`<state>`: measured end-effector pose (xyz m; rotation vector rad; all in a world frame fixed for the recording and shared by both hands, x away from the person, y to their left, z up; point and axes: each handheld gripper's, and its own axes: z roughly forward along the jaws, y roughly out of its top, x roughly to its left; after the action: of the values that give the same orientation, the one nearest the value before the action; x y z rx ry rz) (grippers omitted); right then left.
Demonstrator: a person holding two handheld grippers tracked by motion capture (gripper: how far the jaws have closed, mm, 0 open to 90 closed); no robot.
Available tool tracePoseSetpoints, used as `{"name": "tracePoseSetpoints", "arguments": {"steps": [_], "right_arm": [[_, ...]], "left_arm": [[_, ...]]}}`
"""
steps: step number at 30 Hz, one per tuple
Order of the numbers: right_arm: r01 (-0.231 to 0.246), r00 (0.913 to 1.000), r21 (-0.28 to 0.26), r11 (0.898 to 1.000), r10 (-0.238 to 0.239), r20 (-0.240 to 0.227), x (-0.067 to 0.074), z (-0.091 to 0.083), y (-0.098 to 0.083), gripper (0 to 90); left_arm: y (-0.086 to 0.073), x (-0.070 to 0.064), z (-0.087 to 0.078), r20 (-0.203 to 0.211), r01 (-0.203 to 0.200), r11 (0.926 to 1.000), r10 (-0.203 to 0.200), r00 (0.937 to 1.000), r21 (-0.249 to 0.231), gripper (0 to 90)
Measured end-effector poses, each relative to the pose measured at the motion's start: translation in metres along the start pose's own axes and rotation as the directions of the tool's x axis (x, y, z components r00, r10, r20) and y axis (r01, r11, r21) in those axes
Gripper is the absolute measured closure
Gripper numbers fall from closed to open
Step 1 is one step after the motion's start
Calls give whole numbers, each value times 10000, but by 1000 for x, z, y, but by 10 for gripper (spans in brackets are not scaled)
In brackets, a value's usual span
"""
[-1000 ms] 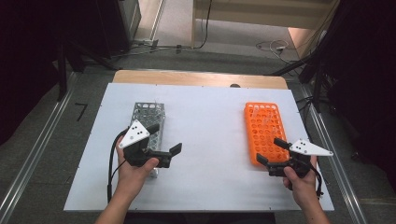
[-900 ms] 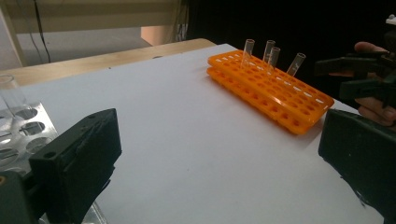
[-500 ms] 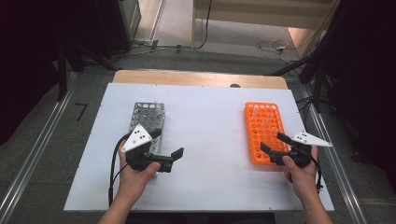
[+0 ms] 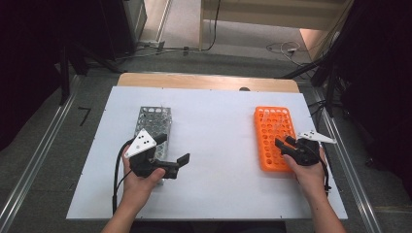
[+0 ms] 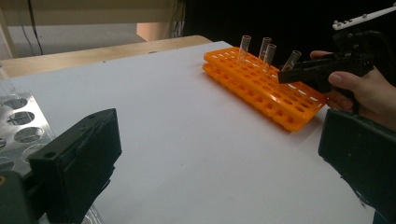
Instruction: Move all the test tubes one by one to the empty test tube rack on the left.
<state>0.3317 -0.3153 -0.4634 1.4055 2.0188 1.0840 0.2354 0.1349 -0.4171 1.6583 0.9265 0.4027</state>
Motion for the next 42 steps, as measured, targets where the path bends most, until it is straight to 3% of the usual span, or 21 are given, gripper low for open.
{"name": "tracePoseSetpoints", "arguments": {"steps": [7, 21, 24, 33, 42], "right_arm": [[-96, 9998, 96, 9999, 94, 171, -1, 3, -4, 592], [555, 9971, -194, 9983, -544, 528, 3, 2, -7, 682], [712, 9966, -279, 9971, -700, 430, 4, 3, -8, 727], [789, 9961, -189, 9967, -780, 412, 6, 2, -5, 740], [1111, 9930, -764, 9909, -1075, 491, 10, -15, 4, 742]], "left_arm": [[0, -1, 1, -6, -14, 10000, 14, 10000, 41, 0], [0, -2, 2, 20, -59, 9999, 59, 10000, 97, 0], [0, -2, 2, 24, -54, 10000, 54, 10000, 72, 0], [0, -3, 3, 38, -94, 9999, 94, 9999, 89, 0], [0, -3, 2, 23, -127, 9999, 127, 9999, 65, 0]]}}
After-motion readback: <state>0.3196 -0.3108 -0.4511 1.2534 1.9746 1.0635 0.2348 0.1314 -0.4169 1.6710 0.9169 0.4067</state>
